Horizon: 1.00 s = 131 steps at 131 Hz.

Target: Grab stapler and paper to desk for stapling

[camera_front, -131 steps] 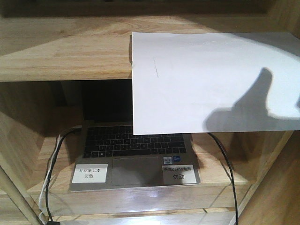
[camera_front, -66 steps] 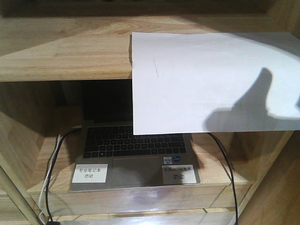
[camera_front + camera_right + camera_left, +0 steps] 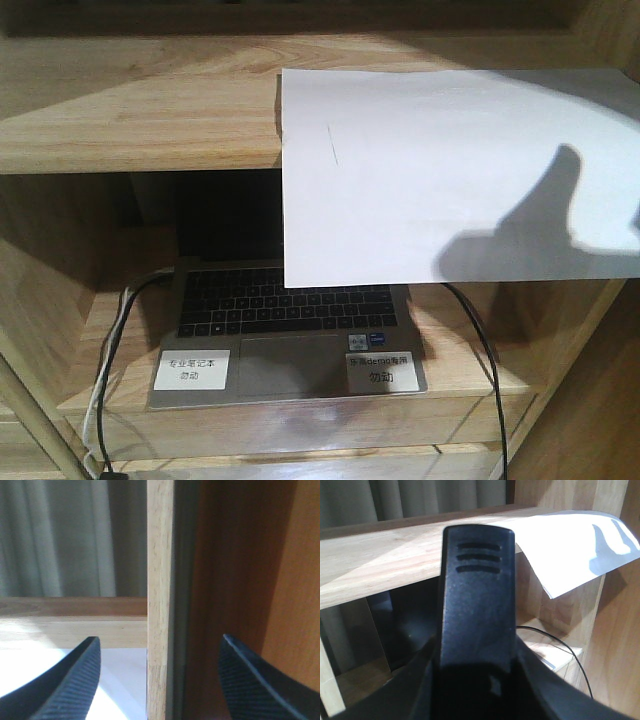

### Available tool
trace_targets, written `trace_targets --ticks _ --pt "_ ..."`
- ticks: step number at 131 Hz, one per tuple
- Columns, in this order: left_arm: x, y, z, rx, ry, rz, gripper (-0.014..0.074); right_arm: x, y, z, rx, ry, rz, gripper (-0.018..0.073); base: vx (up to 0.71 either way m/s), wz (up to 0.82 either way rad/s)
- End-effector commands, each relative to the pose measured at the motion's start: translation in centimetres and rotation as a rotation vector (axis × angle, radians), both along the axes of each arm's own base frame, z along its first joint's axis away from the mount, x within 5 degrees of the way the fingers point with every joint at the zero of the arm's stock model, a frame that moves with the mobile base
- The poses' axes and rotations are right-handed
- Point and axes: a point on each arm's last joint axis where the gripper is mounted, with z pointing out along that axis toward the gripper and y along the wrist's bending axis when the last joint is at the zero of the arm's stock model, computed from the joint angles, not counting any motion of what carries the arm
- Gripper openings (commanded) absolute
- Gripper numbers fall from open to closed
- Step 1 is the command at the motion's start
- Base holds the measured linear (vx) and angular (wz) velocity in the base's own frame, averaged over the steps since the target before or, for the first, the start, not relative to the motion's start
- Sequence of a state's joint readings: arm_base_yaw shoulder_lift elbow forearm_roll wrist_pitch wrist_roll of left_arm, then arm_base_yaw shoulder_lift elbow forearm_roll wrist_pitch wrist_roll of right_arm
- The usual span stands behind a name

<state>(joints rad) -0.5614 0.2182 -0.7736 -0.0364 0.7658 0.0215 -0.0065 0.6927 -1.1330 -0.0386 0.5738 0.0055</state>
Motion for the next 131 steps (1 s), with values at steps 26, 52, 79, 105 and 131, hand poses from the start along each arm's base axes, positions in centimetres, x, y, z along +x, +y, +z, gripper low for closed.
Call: trace_targets --ticks 26,52,79,105,131 --pt "0.0 0.0 1.7 -0.080 -0.106 -0.008 -0.0006 -0.1 0.0 1.3 -0.012 -0.088 -0.005 0.0670 0.00 0.00" --pt "0.0 0.0 1.7 -0.080 -0.106 -0.008 -0.0006 -0.1 -0.1 1.3 -0.008 -0.091 -0.008 0.0721 0.00 0.00" --pt "0.0 0.0 1.7 -0.080 -0.106 -0.008 -0.0006 -0.2 -0.1 2.2 0.442 -0.201 0.012 0.0713 0.00 0.00" --pt "0.0 0.0 1.7 -0.080 -0.106 -0.008 -0.0006 -0.3 -0.3 3.0 1.050 -0.305 0.069 0.0699 0.00 0.00" --pt "0.0 0.0 1.7 -0.080 -0.106 -0.008 -0.0006 0.0 0.1 3.1 1.426 -0.442 0.315 0.0688 0.00 0.00"
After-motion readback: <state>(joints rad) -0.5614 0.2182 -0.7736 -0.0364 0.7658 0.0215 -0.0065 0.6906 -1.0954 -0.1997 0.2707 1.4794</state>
